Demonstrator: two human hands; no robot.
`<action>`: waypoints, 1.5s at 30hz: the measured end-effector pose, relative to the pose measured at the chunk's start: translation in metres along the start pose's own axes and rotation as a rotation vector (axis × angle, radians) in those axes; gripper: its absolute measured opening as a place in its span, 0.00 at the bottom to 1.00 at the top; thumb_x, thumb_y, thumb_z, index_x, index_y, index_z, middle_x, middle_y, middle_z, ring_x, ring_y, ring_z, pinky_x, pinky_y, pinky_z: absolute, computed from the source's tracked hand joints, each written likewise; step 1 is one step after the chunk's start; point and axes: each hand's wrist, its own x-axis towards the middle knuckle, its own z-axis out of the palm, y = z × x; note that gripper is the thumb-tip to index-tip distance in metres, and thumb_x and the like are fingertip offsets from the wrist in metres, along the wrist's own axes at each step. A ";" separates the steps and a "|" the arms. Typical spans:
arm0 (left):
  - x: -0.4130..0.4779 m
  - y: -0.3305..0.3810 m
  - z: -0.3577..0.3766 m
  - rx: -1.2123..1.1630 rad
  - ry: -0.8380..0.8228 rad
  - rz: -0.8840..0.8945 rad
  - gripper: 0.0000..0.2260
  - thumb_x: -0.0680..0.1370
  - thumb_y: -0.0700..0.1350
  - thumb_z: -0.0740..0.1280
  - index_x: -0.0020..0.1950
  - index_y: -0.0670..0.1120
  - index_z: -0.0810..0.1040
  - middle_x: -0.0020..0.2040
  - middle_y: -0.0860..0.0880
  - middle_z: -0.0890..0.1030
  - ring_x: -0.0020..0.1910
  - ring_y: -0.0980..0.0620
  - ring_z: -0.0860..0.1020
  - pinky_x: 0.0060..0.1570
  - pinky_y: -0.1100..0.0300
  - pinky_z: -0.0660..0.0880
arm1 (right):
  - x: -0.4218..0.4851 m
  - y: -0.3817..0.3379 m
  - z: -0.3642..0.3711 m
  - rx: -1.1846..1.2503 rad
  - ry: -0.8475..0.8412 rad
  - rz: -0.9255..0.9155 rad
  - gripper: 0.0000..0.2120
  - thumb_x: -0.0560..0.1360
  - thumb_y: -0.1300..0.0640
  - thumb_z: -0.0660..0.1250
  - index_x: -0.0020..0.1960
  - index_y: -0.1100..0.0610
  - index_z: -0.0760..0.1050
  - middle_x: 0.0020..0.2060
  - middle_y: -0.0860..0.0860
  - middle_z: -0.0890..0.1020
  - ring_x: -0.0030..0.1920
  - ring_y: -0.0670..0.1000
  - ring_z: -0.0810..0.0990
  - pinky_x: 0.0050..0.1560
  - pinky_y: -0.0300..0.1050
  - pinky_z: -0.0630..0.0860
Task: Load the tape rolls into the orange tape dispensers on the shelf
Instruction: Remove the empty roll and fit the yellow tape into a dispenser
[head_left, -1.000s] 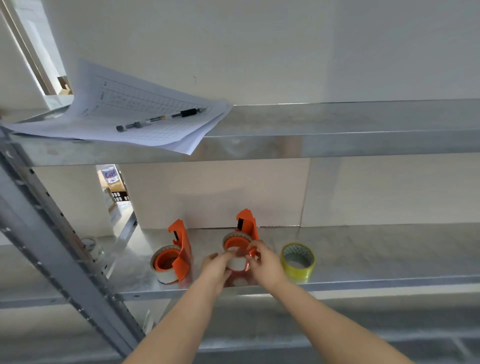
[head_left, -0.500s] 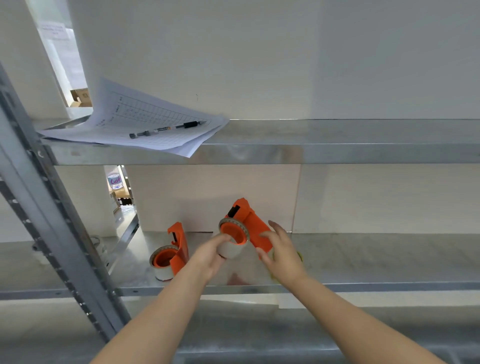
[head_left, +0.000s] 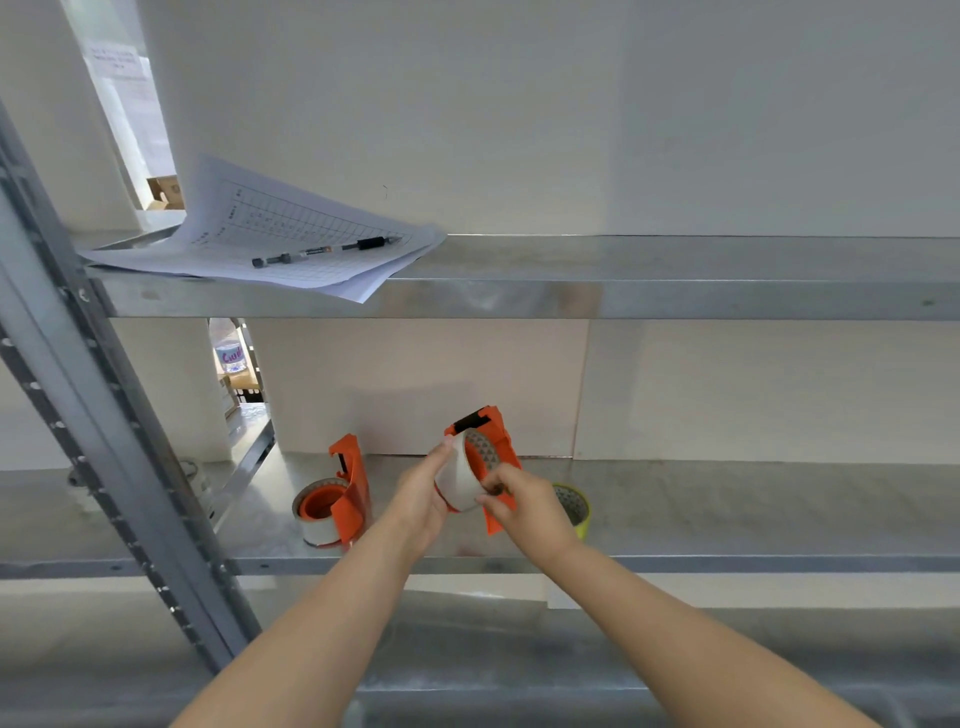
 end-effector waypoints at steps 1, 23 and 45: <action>0.001 0.001 0.000 -0.006 0.014 0.001 0.16 0.80 0.51 0.58 0.59 0.43 0.77 0.55 0.40 0.81 0.52 0.44 0.79 0.53 0.51 0.75 | 0.001 0.001 0.000 0.013 0.006 0.000 0.03 0.72 0.59 0.68 0.44 0.56 0.75 0.40 0.46 0.78 0.41 0.46 0.76 0.38 0.27 0.69; 0.031 -0.024 -0.021 -0.084 0.349 -0.032 0.16 0.82 0.45 0.51 0.66 0.40 0.68 0.51 0.44 0.80 0.48 0.48 0.78 0.53 0.50 0.71 | -0.040 0.160 -0.109 -0.671 -0.259 0.459 0.08 0.76 0.59 0.58 0.54 0.61 0.71 0.53 0.60 0.79 0.51 0.60 0.77 0.47 0.48 0.73; 0.032 -0.024 -0.020 0.028 0.370 -0.009 0.23 0.80 0.54 0.55 0.65 0.38 0.72 0.60 0.38 0.78 0.61 0.40 0.76 0.60 0.48 0.71 | -0.007 0.114 -0.013 -0.222 -0.242 0.479 0.14 0.74 0.62 0.61 0.58 0.59 0.76 0.58 0.58 0.80 0.59 0.57 0.77 0.57 0.44 0.73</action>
